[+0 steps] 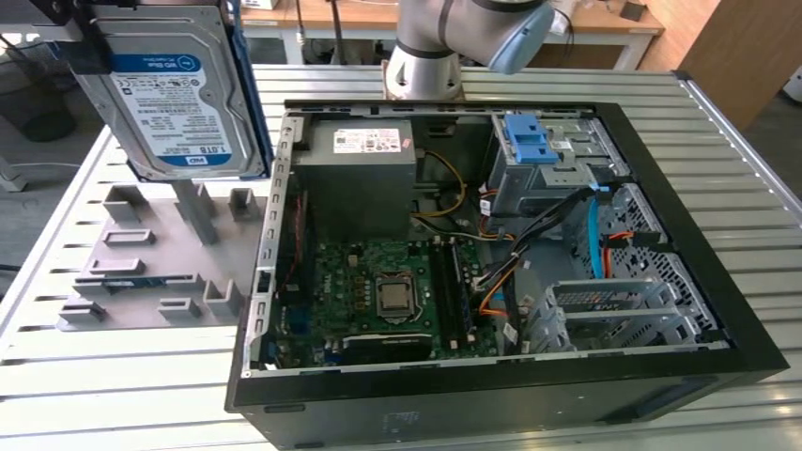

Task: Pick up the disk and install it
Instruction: 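Pick up the disk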

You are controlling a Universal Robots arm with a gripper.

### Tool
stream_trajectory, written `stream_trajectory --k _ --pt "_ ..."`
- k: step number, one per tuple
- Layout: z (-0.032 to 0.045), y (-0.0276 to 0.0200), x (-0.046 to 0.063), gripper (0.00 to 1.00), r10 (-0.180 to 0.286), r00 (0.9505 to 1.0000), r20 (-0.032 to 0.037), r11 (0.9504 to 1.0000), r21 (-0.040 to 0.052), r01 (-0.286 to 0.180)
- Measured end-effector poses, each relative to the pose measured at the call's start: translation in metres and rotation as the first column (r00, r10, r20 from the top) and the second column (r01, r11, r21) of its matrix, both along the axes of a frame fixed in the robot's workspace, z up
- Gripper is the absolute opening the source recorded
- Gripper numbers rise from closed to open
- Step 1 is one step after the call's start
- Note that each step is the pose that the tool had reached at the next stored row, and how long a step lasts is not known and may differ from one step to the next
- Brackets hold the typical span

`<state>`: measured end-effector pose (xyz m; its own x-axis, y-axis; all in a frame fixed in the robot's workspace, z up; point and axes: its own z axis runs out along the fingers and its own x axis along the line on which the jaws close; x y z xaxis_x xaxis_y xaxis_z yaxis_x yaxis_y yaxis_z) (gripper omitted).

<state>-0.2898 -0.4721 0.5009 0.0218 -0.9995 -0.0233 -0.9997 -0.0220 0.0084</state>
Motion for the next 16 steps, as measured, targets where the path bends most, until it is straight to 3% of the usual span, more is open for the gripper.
stream_trajectory --k 16 --pt "0.0000 0.0000 0.023 0.36 0.000 1.0000 0.0000 1.0000 0.0000 0.000"
